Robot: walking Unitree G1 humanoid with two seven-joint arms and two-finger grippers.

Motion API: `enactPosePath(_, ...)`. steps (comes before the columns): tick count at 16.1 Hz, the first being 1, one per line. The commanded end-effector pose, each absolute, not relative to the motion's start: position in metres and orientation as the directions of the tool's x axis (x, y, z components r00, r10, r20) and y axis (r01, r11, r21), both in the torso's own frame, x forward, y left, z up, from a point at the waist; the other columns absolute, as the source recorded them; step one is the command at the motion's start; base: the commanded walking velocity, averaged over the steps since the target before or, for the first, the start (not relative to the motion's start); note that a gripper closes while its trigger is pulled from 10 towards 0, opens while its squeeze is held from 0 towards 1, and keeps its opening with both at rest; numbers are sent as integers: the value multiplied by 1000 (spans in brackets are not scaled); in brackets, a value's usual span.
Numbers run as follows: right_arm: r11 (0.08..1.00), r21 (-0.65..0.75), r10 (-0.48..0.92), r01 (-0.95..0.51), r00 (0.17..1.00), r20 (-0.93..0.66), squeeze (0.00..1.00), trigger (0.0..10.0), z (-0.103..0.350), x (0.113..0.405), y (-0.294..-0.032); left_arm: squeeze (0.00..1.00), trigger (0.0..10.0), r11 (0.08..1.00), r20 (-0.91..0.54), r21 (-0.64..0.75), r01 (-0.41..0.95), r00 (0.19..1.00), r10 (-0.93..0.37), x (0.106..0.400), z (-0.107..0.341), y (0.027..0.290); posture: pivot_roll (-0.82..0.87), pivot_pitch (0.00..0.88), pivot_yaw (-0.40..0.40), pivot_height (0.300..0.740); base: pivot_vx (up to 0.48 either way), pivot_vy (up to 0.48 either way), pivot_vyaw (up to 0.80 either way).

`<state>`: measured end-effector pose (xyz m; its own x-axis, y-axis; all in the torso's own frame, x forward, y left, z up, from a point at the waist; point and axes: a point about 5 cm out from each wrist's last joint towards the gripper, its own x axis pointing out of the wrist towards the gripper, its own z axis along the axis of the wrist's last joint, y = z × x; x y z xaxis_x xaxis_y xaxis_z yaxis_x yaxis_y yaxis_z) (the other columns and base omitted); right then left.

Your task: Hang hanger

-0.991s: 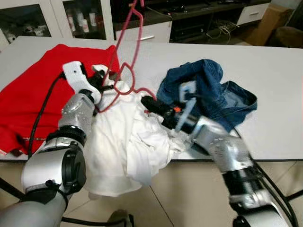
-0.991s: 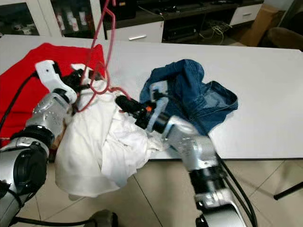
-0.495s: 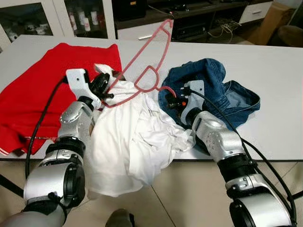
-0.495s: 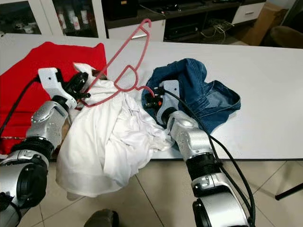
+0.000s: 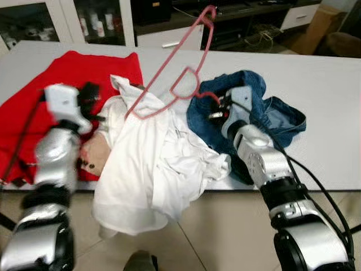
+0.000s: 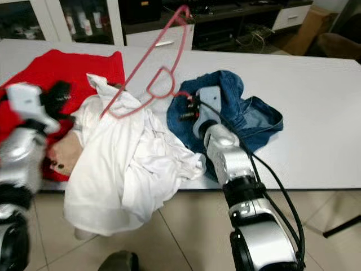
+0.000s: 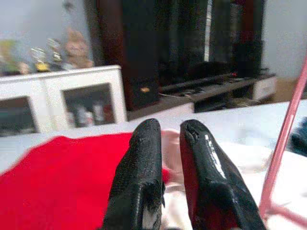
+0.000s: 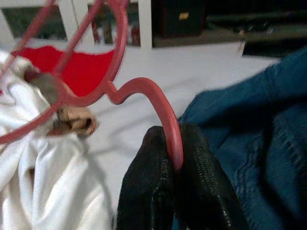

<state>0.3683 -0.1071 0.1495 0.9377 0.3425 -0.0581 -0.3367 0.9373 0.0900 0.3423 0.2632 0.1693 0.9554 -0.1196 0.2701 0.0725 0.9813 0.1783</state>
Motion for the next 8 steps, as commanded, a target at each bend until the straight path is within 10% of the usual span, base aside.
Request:
enactPosePath(1, 949, 88, 302, -301, 953, 5, 0, 10000, 161, 372, -112, 0, 10000, 981, 314, 191, 21, 946, -81, 338, 179, 272, 121, 0, -67, 740, 0, 0, 0)
enactPosePath(8, 950, 73, 281, -302, 935, 217, 0, 10000, 192, 374, -103, 0, 10000, 947, 391, 291, -138, 920, 14, 315, 202, 306, 163, 0, -76, 740, 0, 0, 0)
